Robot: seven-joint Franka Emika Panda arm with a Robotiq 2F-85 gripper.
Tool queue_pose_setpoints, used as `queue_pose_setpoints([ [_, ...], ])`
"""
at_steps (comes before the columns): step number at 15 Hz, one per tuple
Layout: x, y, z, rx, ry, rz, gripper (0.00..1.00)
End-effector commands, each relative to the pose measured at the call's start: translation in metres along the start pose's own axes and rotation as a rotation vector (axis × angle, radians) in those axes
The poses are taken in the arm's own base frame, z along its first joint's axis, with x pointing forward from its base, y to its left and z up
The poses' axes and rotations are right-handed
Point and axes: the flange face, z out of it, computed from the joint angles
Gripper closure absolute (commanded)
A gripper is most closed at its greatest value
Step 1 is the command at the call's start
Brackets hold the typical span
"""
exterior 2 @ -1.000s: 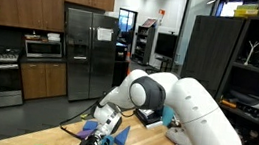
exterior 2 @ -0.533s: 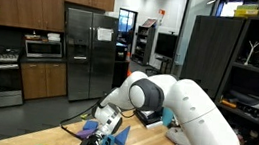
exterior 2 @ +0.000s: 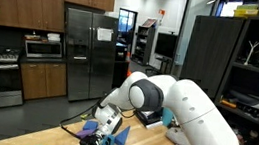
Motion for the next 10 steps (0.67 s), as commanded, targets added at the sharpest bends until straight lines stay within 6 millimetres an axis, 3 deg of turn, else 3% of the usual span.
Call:
queue_pose_setpoints([
  [1, 0.001, 0.022, -0.016, -0.014, 0.034, -0.048, 0.00],
  [8, 0.002, 0.021, -0.020, -0.050, 0.043, -0.043, 0.00],
  [9, 0.001, 0.000, -0.006, -0.010, 0.007, -0.004, 0.00],
  [10, 0.001, -0.001, -0.006, -0.013, 0.008, -0.004, 0.00],
])
